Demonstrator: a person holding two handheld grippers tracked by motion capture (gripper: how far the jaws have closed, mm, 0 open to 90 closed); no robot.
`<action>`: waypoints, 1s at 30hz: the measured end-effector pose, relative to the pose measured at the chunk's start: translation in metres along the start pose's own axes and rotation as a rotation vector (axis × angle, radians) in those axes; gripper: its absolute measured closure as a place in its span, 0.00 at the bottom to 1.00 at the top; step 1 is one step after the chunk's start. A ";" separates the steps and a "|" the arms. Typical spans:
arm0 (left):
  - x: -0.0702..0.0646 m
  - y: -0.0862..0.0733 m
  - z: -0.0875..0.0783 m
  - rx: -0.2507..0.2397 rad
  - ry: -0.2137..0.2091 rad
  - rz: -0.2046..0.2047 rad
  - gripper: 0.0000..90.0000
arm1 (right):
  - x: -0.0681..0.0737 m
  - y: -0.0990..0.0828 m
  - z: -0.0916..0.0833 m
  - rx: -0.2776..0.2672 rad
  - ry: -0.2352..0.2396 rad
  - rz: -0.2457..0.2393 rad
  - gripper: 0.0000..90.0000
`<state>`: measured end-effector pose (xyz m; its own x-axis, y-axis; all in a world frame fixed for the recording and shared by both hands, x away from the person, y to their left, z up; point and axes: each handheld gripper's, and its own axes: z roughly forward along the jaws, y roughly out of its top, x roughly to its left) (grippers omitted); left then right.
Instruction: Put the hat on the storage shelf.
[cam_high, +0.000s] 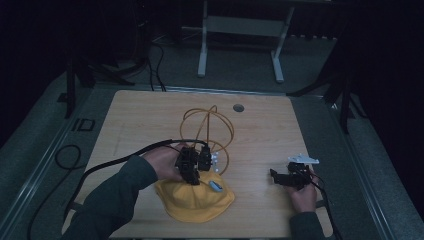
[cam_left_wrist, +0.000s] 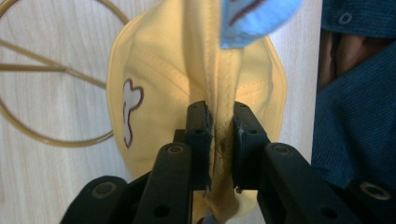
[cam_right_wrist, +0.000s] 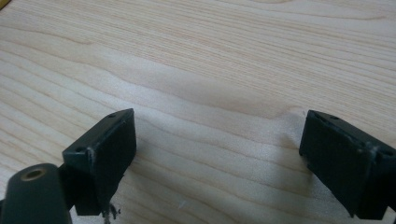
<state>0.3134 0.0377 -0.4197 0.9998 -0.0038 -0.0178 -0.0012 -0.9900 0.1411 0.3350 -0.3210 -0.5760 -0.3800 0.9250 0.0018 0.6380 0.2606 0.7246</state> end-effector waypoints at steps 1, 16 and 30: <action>0.000 -0.001 -0.002 0.000 0.002 0.001 0.90 | 0.000 0.000 0.000 0.000 0.000 0.000 0.12; 0.005 -0.027 -0.029 -0.046 0.051 -0.069 0.90 | 0.000 0.000 0.000 0.001 0.000 0.000 0.12; 0.010 -0.056 -0.061 -0.054 0.106 -0.134 0.90 | 0.000 0.000 0.000 0.002 0.000 0.002 0.12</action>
<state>0.3241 0.1020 -0.3674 0.9872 0.1457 0.0644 0.1306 -0.9717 0.1970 0.3349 -0.3210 -0.5758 -0.3790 0.9254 0.0030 0.6397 0.2597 0.7234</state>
